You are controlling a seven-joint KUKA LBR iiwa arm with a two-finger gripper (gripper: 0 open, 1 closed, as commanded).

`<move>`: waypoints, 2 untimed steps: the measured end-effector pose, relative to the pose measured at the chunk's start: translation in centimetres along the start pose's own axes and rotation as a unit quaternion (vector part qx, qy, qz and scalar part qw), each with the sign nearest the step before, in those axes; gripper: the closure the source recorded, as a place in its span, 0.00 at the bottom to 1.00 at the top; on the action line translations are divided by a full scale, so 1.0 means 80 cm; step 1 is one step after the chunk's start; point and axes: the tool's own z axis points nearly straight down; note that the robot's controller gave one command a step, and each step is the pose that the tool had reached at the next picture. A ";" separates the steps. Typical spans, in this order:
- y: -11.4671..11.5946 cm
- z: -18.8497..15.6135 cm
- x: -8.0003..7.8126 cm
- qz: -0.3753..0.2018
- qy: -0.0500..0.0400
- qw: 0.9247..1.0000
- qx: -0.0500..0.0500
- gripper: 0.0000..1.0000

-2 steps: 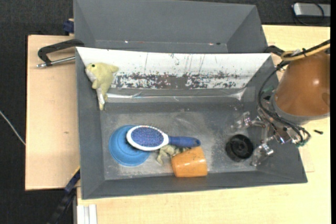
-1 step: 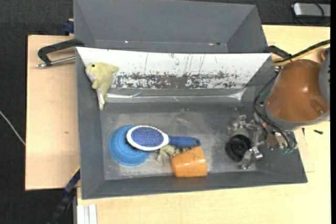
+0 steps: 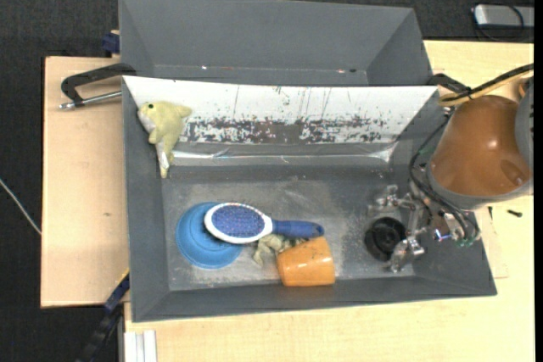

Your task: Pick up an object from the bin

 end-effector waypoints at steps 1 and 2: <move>0.000 -0.002 -0.002 0.000 -0.002 1.000 0.000 1.00; 0.000 -0.076 -0.004 0.000 -0.004 1.000 0.002 1.00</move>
Offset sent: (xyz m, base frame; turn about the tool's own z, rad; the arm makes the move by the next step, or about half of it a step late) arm 0.0000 0.0000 0.0000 0.0000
